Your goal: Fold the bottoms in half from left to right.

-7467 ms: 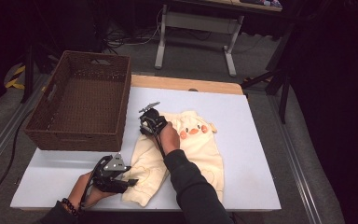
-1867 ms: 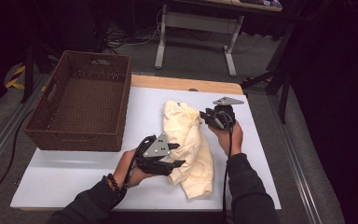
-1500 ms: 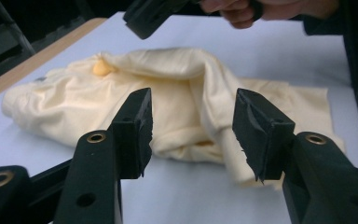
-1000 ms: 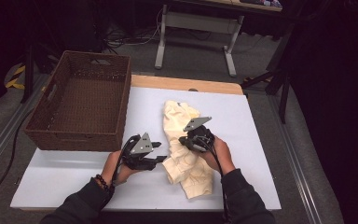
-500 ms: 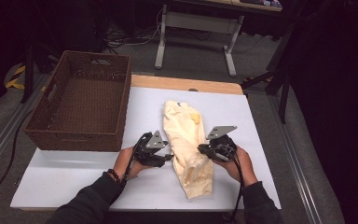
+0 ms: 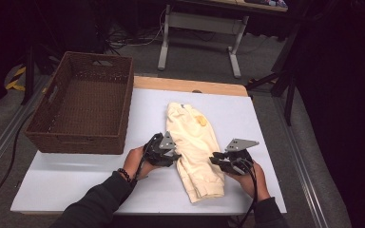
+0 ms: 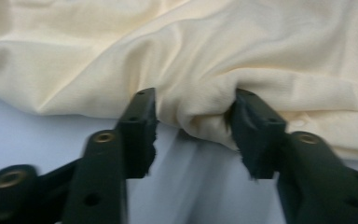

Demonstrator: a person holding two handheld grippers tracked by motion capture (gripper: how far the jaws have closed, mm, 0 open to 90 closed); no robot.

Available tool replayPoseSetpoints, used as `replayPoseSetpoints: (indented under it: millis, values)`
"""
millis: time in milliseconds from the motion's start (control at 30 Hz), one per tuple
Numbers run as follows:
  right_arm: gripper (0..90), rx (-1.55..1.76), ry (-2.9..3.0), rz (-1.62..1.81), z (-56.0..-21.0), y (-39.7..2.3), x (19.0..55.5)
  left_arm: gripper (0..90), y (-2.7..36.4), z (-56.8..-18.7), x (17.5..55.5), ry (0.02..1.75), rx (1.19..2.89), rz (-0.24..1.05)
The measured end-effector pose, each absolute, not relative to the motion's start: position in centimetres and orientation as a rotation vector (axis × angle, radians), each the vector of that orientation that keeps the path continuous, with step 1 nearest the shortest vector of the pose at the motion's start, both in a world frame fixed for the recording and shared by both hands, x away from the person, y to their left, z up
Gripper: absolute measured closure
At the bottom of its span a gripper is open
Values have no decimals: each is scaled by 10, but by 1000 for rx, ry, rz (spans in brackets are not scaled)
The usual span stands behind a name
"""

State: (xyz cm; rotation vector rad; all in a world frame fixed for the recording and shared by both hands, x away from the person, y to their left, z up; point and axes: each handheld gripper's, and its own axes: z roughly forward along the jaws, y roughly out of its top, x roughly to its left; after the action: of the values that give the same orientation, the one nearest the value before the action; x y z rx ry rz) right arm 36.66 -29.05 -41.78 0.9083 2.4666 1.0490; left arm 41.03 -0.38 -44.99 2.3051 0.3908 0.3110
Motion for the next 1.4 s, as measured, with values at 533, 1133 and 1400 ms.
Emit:
replayPoseSetpoints:
  millis: [533,1133,1400]
  values:
    - [603,943,2369,1181,-422,-296,355,863,13,-449,400,429,2305,362]
    - [778,848,2386,1298,-430,-264,339,862,73,-446,388,478,2313,539]
    - [872,819,2408,1268,-437,-249,335,841,83,-448,382,523,2291,504]
